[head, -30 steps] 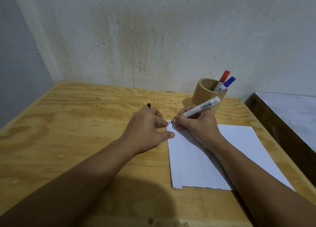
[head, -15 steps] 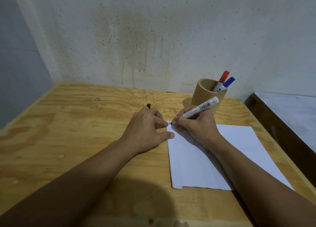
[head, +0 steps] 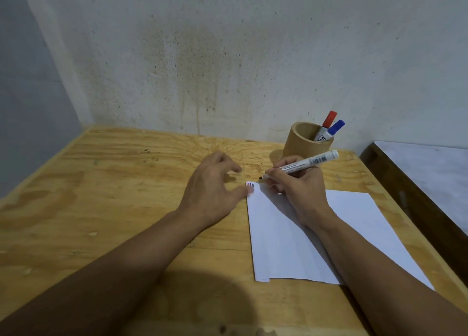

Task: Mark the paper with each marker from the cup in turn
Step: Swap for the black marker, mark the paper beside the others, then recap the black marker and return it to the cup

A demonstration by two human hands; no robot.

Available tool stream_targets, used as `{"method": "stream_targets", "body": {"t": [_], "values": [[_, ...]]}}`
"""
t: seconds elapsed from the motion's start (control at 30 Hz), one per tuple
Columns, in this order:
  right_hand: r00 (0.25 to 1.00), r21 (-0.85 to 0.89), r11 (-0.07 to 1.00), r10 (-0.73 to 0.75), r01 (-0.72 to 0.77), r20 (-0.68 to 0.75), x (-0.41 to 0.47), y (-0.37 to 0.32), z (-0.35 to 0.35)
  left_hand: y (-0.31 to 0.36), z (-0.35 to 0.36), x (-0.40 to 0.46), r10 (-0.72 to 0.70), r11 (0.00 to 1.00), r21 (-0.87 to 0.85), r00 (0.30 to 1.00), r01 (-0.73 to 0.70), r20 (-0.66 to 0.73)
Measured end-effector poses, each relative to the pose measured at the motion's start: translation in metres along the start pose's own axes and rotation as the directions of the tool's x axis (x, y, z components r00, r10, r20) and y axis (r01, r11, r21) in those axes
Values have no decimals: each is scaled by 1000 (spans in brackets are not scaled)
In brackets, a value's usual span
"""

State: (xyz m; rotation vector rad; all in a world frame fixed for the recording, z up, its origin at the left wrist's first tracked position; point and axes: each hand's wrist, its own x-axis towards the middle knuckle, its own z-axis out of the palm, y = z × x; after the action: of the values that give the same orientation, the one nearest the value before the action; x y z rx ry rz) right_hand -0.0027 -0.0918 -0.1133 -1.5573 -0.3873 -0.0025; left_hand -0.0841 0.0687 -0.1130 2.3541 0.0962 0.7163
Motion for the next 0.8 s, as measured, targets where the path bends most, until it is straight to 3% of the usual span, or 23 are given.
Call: {"method": "stream_targets", "body": {"t": [0.07, 0.23, 0.33, 0.37, 0.43, 0.53, 0.67, 0.8], "values": [[1000, 79, 997, 15, -13, -19, -2, -3, 1, -4, -1, 8, -34, 999, 18, 994, 36, -104], [1000, 159, 987, -7, 9, -13, -1, -22, 0, -19, -3, 25, -187, 979, 85, 982, 184, 26], [997, 319, 945, 60, -72, 48, 4, -47, -6, -16, -10, 29, -290, 953, -95, 957, 286, -29], [995, 351, 932, 72, -91, 66, 5, -57, -8, -13, -12, 31, -360, 904, -253, 933, 345, -14], [995, 333, 940, 47, -74, 91, 6, -72, -11, -3, -19, 34, -485, 671, -595, 869, 444, 101], [997, 231, 973, -25, 7, 75, 3, -84, -13, 18, -32, 39, -474, 394, -790, 840, 470, 264], [995, 200, 977, -86, 77, 41, 0, -87, -15, 36, -34, 40, -402, 259, -852, 853, 456, 334], [995, 189, 978, -94, 88, 27, -4, -87, -19, 45, -33, 39, -378, 239, -856, 856, 458, 353]]}}
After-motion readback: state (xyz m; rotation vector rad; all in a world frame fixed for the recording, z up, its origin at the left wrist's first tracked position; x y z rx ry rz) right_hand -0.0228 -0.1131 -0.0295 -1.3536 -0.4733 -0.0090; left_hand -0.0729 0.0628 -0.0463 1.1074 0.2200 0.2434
